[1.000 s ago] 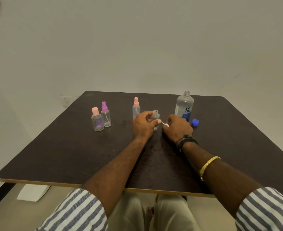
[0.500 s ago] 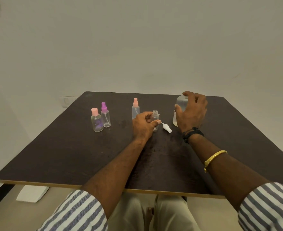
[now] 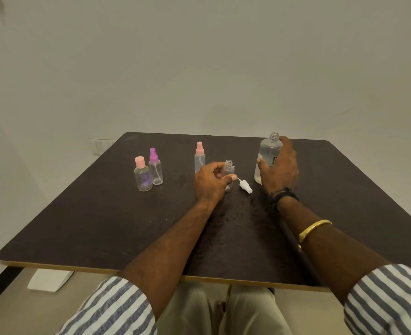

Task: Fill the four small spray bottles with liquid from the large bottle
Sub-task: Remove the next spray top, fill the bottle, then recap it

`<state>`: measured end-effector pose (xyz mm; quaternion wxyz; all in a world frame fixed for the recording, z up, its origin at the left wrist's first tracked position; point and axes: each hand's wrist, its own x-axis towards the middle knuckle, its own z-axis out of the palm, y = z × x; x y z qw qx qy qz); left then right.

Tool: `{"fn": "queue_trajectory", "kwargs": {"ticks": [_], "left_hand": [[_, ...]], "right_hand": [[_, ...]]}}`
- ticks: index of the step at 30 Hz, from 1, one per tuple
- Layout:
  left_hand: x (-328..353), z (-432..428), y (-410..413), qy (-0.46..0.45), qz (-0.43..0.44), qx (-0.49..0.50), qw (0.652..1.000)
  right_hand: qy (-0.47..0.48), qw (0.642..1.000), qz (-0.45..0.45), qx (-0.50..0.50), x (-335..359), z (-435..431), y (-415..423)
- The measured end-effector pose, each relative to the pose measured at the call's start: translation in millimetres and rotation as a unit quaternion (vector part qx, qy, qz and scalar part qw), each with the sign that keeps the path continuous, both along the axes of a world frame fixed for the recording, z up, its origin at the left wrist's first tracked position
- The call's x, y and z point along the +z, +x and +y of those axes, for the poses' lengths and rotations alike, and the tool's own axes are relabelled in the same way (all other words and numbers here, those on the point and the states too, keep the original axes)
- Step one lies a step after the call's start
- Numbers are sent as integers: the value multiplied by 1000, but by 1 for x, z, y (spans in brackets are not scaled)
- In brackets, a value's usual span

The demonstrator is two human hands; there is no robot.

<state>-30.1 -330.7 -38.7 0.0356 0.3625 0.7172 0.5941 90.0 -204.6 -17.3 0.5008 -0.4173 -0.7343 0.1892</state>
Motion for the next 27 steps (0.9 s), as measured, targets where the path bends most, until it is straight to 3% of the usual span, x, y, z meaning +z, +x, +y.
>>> {"fn": "queue_trajectory", "kwargs": {"ticks": [4,14,27], "left_hand": [[1,-1,0,-2,-3,-3,1000],[3,-3,1,2,-2,-6,1000],[4,-8,1,0,17,-16,1000]], "right_hand": [[4,1000,1,25,3,-1,2],[125,980,-72,134,-5,-5,-2],[269,934,-188,138,-6,-4,1]]}}
